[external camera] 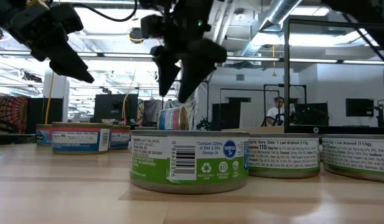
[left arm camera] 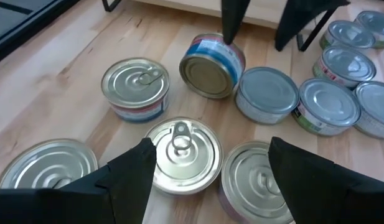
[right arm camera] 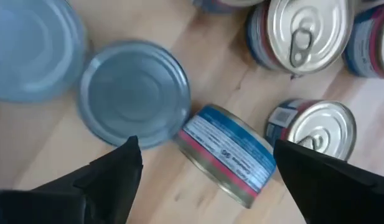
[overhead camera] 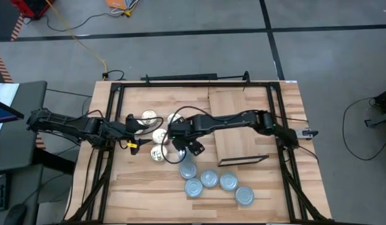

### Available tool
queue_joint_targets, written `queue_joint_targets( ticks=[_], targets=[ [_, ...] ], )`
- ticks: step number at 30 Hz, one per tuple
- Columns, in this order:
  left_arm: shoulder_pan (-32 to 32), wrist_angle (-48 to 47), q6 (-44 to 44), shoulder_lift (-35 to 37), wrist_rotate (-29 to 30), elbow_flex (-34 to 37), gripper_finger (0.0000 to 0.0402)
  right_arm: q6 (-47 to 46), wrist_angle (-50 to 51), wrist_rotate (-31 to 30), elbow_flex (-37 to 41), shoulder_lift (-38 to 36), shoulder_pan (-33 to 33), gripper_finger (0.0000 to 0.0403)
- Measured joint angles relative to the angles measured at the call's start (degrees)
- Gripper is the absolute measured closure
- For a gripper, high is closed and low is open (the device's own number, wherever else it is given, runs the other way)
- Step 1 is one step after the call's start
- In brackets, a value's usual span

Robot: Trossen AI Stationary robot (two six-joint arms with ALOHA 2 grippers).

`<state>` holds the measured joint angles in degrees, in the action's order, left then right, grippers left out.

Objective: Stack canned seafood by type on shelf
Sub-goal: Put the blue-pink tuna can on the shelf

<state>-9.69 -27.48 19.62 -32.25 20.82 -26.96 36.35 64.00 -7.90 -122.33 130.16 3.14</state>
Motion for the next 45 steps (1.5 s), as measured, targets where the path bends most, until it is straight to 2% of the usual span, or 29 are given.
queue_joint_targets(
  ticks=[5, 16, 24, 32, 40, 45],
  targets=[
    [0.00, -0.65, -0.34, 0.00, -1.50, 0.00, 0.0101, 4.17, 2.43, -2.92, -4.42, 3.91, 0.07, 0.0003],
    [0.00, -1.38, -2.01, 0.00, -4.27, 0.00, 0.0101, 9.21, 3.37, -3.33, -4.58, 5.24, -1.03, 0.0003],
    [0.02, -1.43, -1.99, 0.00, -4.41, 0.00, 0.0101, 12.03, 2.72, -1.43, -4.58, 5.22, -3.00, 0.0003],
    [0.02, -1.43, -1.86, 0.00, -7.61, 0.00, 0.0101, 18.14, 0.76, 0.93, -2.64, 5.16, -3.54, 0.0005],
    [0.02, -1.46, -1.97, 0.00, -8.61, 0.00, 0.0101, 20.89, 1.80, 1.21, -2.61, 6.41, -4.27, 0.0038],
    [0.02, -1.45, -1.99, 0.02, -8.80, 0.00, 0.0101, 20.76, 3.25, 1.36, -2.64, 8.04, -4.95, 0.0080]
  ],
)
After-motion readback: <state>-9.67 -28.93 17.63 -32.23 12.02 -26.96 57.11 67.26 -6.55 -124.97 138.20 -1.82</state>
